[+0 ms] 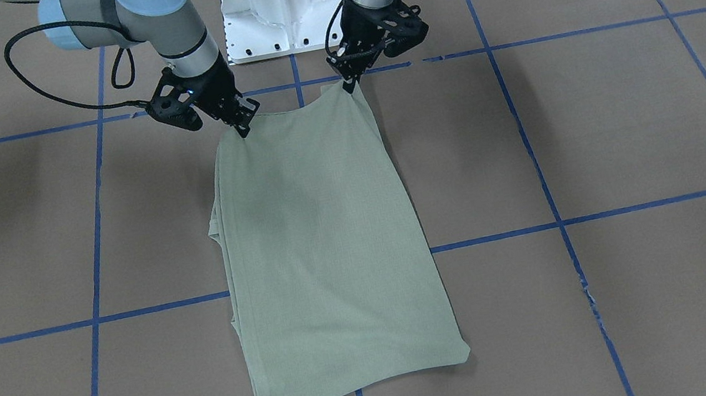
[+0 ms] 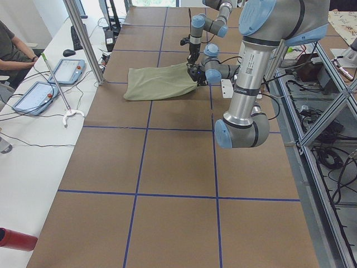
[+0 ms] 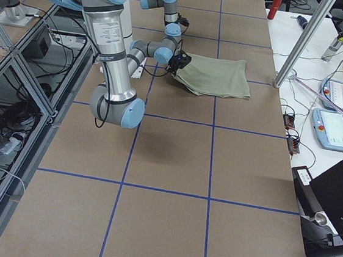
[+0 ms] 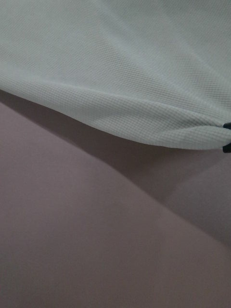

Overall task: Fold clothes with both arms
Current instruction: 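Lift the near edge with both grippers and fold it toward the far end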

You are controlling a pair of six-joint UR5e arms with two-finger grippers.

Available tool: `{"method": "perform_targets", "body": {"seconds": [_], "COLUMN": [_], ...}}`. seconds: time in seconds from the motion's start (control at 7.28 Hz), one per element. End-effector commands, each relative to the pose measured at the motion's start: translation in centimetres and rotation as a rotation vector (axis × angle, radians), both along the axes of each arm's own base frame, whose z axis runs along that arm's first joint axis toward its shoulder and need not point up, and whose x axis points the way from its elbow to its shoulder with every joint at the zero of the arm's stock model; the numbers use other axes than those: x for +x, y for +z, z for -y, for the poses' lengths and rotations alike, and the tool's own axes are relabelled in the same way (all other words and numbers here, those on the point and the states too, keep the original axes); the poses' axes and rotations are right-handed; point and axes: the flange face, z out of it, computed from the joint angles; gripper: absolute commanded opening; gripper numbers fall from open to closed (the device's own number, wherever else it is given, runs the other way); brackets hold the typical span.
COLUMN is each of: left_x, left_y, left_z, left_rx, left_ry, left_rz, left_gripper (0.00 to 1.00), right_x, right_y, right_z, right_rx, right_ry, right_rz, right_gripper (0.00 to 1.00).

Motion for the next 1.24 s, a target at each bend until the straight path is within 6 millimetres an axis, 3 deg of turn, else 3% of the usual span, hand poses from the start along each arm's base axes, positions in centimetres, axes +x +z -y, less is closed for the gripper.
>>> {"method": "perform_targets", "body": {"seconds": [0.0,0.14,0.27,0.41,0.55,0.69,0.96,1.1], "left_x": [-1.6,-3.0,-6.0,-6.4,-6.4,-7.5,-7.6,-6.8], "left_y": [-1.2,-2.4,-4.3,-4.9,-4.8,-4.5,-2.3,-2.4], "left_z": [-5.2,-6.0,-6.5,-6.8,-5.7,-2.5,4.8,7.9], "left_rx": [-0.028,-0.040,-0.046,-0.050,-0.043,-0.043,-0.058,-0.047], "left_ry": [0.066,0.075,0.078,0.088,0.068,0.001,-0.132,-0.166], "left_rz": [-0.054,-0.034,-0.022,-0.012,-0.004,0.003,0.074,0.096], "left_gripper": [0.00,0.00,0.00,0.00,0.00,0.00,0.00,0.00], "right_x": [4.5,6.9,7.9,7.1,5.6,5.8,7.0,6.3], "right_y": [-0.8,-1.4,-2.1,-2.8,-4.8,-4.9,-2.7,-2.0], "right_z": [-3.2,-4.4,-4.8,-4.9,-2.5,-0.2,4.9,7.5], "right_rx": [-0.011,-0.022,-0.014,-0.005,0.027,0.034,0.035,0.042], "right_ry": [-0.059,-0.090,-0.091,-0.094,-0.059,-0.020,0.060,0.094], "right_rz": [0.062,0.096,0.117,0.128,0.170,0.167,0.112,0.122], "right_gripper": [0.00,0.00,0.00,0.00,0.00,0.00,0.00,0.00]}}
